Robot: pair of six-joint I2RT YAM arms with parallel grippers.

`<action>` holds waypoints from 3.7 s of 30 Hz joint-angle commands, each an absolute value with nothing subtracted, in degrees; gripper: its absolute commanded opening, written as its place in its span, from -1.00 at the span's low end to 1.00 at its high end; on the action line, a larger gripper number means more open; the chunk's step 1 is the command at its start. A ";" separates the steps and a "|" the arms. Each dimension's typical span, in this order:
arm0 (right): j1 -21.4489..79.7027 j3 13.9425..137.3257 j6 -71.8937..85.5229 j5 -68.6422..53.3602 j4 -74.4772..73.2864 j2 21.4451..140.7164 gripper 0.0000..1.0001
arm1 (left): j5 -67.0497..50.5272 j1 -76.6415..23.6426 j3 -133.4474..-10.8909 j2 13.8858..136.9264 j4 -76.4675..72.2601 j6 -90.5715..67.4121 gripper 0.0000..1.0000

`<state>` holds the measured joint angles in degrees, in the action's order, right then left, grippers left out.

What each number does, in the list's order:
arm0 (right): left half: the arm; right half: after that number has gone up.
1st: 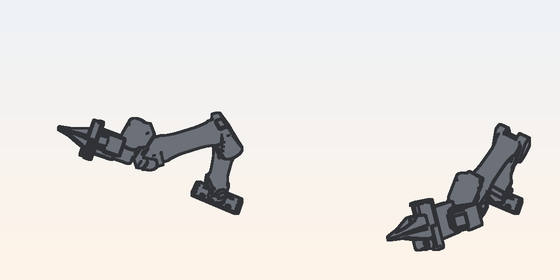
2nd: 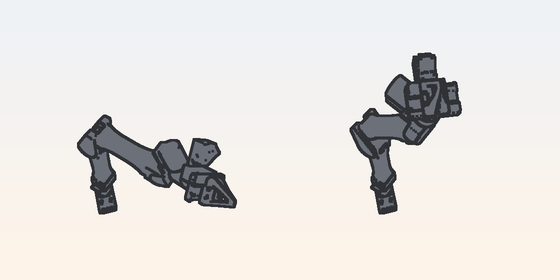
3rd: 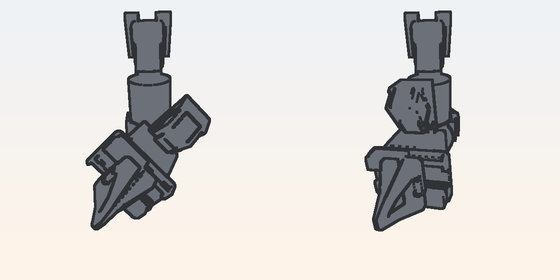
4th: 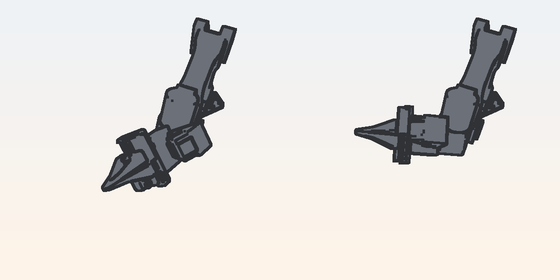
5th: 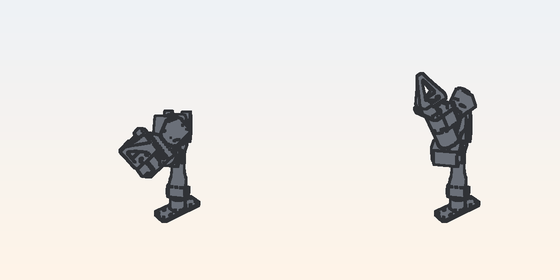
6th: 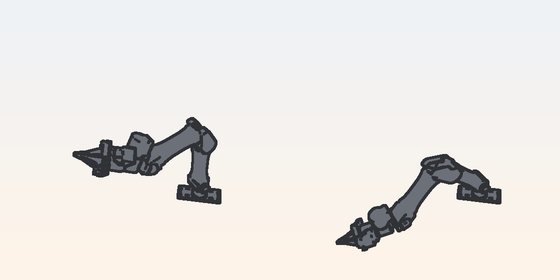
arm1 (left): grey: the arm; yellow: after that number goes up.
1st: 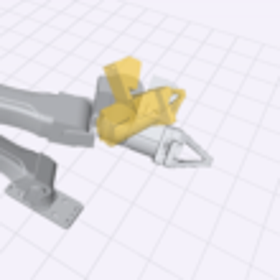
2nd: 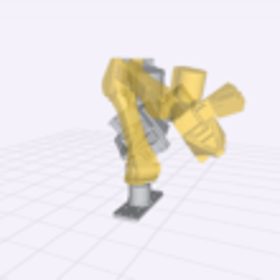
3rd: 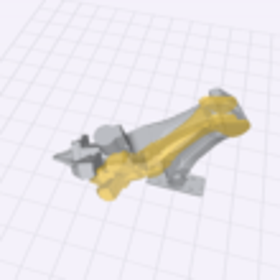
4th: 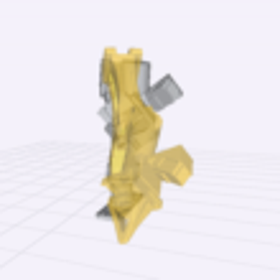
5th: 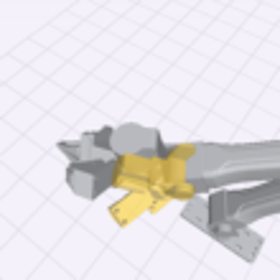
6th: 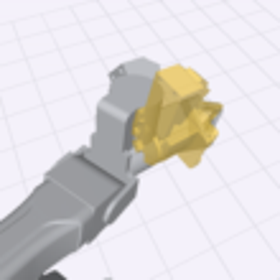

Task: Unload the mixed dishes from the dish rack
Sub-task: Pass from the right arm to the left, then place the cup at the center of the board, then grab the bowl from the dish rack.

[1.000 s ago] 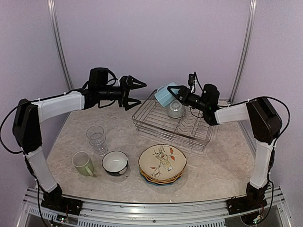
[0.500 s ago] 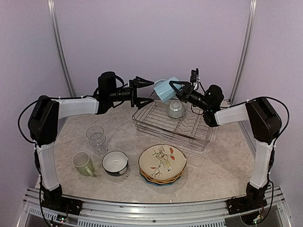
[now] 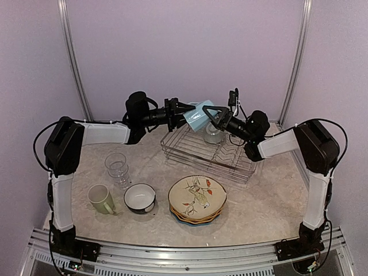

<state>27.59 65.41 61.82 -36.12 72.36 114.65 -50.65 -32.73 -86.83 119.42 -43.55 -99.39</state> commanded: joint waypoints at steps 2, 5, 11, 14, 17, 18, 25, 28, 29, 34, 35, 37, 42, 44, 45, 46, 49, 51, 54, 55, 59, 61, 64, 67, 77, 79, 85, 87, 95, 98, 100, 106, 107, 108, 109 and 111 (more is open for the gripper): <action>29.17 62.48 58.30 -33.69 79.44 113.44 -1.00 | -49.29 -34.08 -87.47 119.48 -49.02 -100.59 -0.59; 29.22 61.59 59.07 -33.61 82.28 113.84 -0.93 | -49.22 -34.49 -86.90 119.13 -48.81 -100.29 -0.81; 29.22 61.21 56.20 -34.11 79.82 113.00 -0.09 | -50.05 -34.08 -83.77 115.66 -46.25 -97.34 -1.00; 29.03 59.78 53.21 -33.30 76.74 111.20 0.54 | -50.24 -33.29 -81.42 111.54 -41.10 -92.80 -1.00; 28.13 59.17 50.37 -33.16 72.54 109.72 0.96 | -50.21 -32.52 -78.77 106.05 -32.20 -86.05 -1.00; 27.74 58.92 49.79 -33.32 71.74 109.46 0.99 | -49.92 -32.28 -78.07 104.49 -28.62 -83.21 -1.00; 24.95 56.99 45.20 -32.75 65.87 106.87 1.00 | -38.09 -33.16 -81.76 91.50 14.84 -58.17 -1.00; 24.74 57.04 41.04 -30.79 59.62 104.99 1.00 | -26.39 -35.67 -87.93 89.60 33.32 -49.99 -1.00; 24.78 57.02 39.84 -30.12 57.97 104.49 1.00 | -23.18 -36.47 -89.60 89.70 38.18 -48.57 -1.00; 24.78 57.38 35.02 -26.94 51.37 102.66 1.00 | -11.18 -40.20 -95.21 92.23 53.10 -45.70 -1.00; 24.80 57.39 34.23 -26.47 50.38 102.32 1.00 | -9.24 -40.90 -96.39 93.00 55.12 -45.33 -1.00; 24.79 57.47 32.73 -25.28 48.40 101.65 1.00 | -6.30 -41.83 -99.29 95.26 58.87 -45.01 -1.00; 24.78 57.71 29.11 -21.96 43.50 100.25 1.00 | -1.19 -42.80 -105.69 103.32 66.55 -44.53 -1.00; 24.74 58.29 27.46 -20.45 40.87 99.89 1.00 | -0.69 -42.80 -106.43 105.37 67.15 -44.14 -1.00; 24.78 58.71 26.60 -19.62 39.34 99.78 0.99 | -0.34 -42.80 -106.70 106.58 67.56 -44.04 -1.00; 24.78 59.50 25.12 -18.41 37.60 99.87 1.00 | -0.15 -42.80 -107.04 107.52 67.89 -43.99 -1.00; 24.82 63.05 20.78 -15.06 29.75 101.23 1.00 | 2.35 -42.80 -108.31 109.85 69.72 -43.78 -1.00; 24.84 66.35 17.89 -12.66 23.84 102.87 1.00 | 3.14 -42.80 -108.45 110.88 70.09 -43.41 -1.00; 24.88 71.15 14.42 -9.27 15.44 105.83 0.99 | 3.03 -42.51 -108.63 112.60 70.22 -43.06 -1.00; 24.98 72.80 13.38 -8.35 13.22 106.71 1.00 | 2.60 -42.39 -108.71 113.47 70.36 -42.99 -1.00; 25.78 80.71 8.99 -3.16 2.90 110.93 1.00 | 3.02 -42.02 -108.53 115.60 70.95 -42.89 -1.00; 26.73 84.69 6.56 -0.14 -1.51 113.07 1.00 | 3.62 -41.93 -108.10 116.36 71.06 -42.81 -1.00; 27.97 90.36 3.58 3.50 -6.34 116.16 1.00 | 3.44 -41.79 -107.63 117.49 71.27 -42.56 -0.94; 28.51 94.92 2.48 4.44 -9.70 119.29 1.00 | 3.73 -41.69 -107.01 117.96 71.05 -42.37 -0.81; 29.82 108.77 -0.91 10.90 -21.76 129.88 0.99 | 4.43 -41.92 -104.39 115.74 70.51 -41.93 -0.07; 29.92 110.44 -1.37 11.62 -22.41 130.70 0.91 | 4.33 -42.05 -104.24 115.17 70.68 -41.79 -0.01; 30.48 114.64 -1.75 12.31 -25.15 134.11 0.63 | 4.53 -42.63 -104.15 112.97 70.88 -41.57 0.12; 30.63 115.69 -1.91 13.23 -25.88 135.18 0.62 | 4.65 -42.63 -104.24 111.75 70.72 -41.48 0.14; 30.67 117.33 -1.76 15.11 -25.14 136.84 0.53 | 4.35 -43.06 -104.33 107.43 70.55 -41.48 0.18; 30.65 117.96 -1.93 15.93 -24.57 137.60 0.53 | 4.40 -43.22 -104.17 106.44 70.51 -41.62 0.19; 30.67 118.94 -1.93 16.12 -24.80 138.37 0.51 | 4.40 -43.37 -104.14 105.70 70.40 -41.73 0.20; 30.67 120.59 -2.00 16.60 -25.64 139.58 0.44 | 4.38 -43.71 -104.06 104.78 70.40 -41.83 0.21; 30.65 120.59 -2.05 16.68 -25.73 139.45 0.39 | 4.37 -43.76 -104.06 104.69 70.40 -41.91 0.21; 30.62 120.59 -1.96 16.85 -25.83 139.42 0.31 | 4.34 -43.85 -104.06 104.68 70.44 -41.90 0.21; 30.67 120.44 -1.94 16.82 -25.79 139.30 0.25 | 4.38 -43.93 -104.06 104.61 70.45 -41.92 0.21; 30.67 120.29 -1.93 16.84 -25.67 139.20 0.16 | 4.52 -43.94 -103.98 104.47 70.40 -41.92 0.21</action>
<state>30.22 119.59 -2.00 15.77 -23.86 137.73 3.55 -43.35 -104.44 106.39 70.15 -41.93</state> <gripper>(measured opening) 0.612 0.606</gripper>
